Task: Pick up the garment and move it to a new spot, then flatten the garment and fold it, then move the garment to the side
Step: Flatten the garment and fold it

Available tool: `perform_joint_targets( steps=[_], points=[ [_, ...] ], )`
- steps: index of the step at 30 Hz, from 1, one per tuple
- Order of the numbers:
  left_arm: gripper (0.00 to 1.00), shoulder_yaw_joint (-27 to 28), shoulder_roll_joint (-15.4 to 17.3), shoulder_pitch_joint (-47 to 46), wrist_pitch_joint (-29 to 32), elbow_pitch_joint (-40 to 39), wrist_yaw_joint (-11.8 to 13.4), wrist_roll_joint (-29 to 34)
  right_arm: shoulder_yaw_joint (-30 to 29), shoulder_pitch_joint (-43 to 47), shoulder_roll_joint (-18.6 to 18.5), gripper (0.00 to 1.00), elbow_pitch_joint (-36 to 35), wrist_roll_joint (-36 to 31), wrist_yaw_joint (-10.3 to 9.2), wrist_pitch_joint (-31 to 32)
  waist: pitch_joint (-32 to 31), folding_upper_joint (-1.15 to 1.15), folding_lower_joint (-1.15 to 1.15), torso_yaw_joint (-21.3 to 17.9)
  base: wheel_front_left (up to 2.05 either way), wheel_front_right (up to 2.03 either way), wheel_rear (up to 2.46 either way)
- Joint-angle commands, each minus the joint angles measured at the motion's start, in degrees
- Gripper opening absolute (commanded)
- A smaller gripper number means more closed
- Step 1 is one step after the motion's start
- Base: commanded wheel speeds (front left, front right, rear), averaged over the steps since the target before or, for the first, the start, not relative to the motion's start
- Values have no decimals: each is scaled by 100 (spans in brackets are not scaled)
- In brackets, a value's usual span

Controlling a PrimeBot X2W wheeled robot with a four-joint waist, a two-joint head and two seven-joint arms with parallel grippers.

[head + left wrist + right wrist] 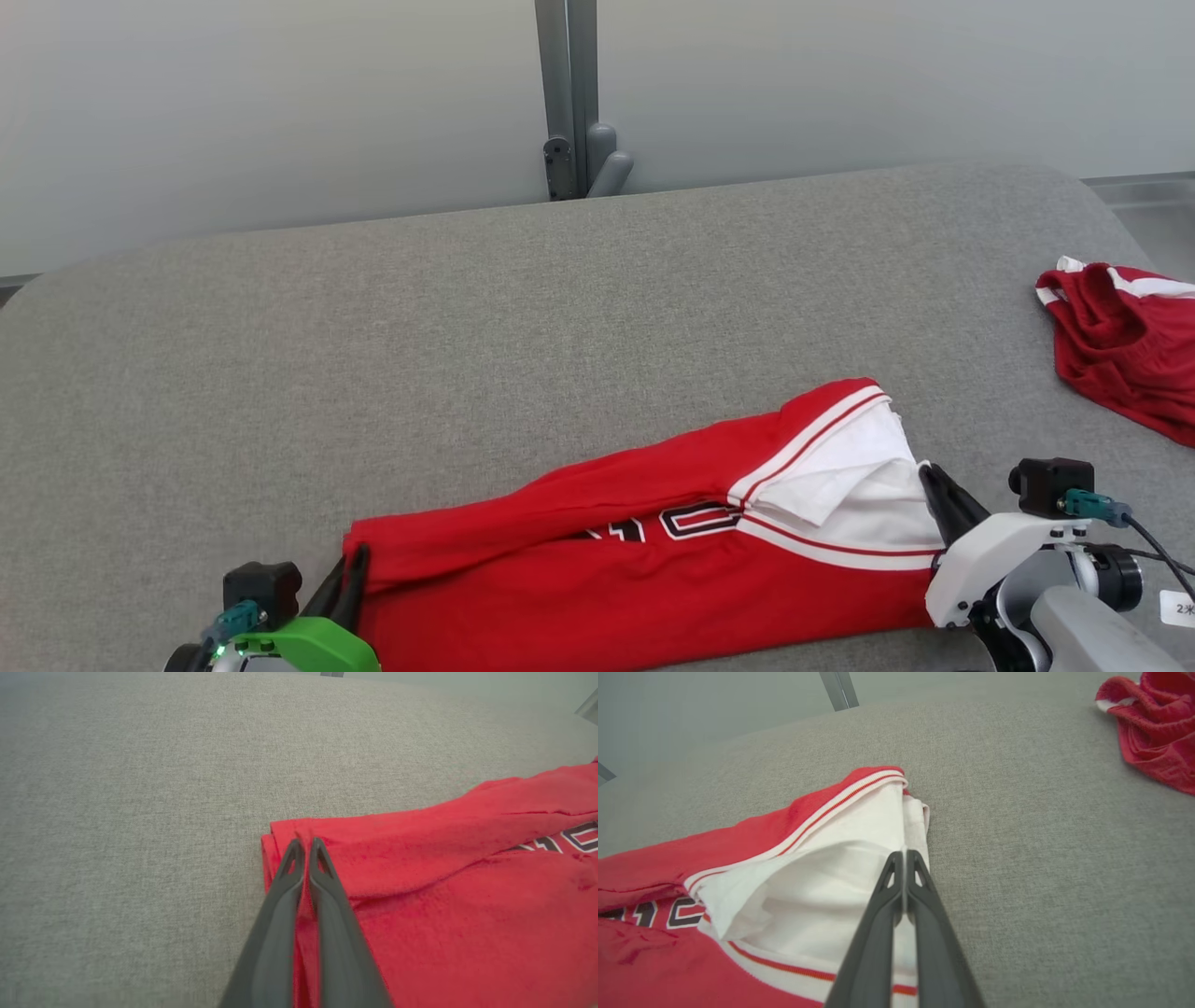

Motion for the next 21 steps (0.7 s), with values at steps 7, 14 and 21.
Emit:
perform_joint_targets(
  steps=[7,14,21],
  points=[
    [20,59,-5,195,5,-11,13,45,-176,193,119,0,-16,-123,-9,-21,-9,0,0,-26,0,0,0],
    [19,179,-93,301,5,-62,13,125,-305,263,188,0,-16,-206,-8,-21,-35,0,0,-33,0,0,0],
    [19,314,-137,416,5,-110,13,214,-378,342,244,0,10,-273,-8,-21,-60,0,0,-43,0,0,0]
  ],
)
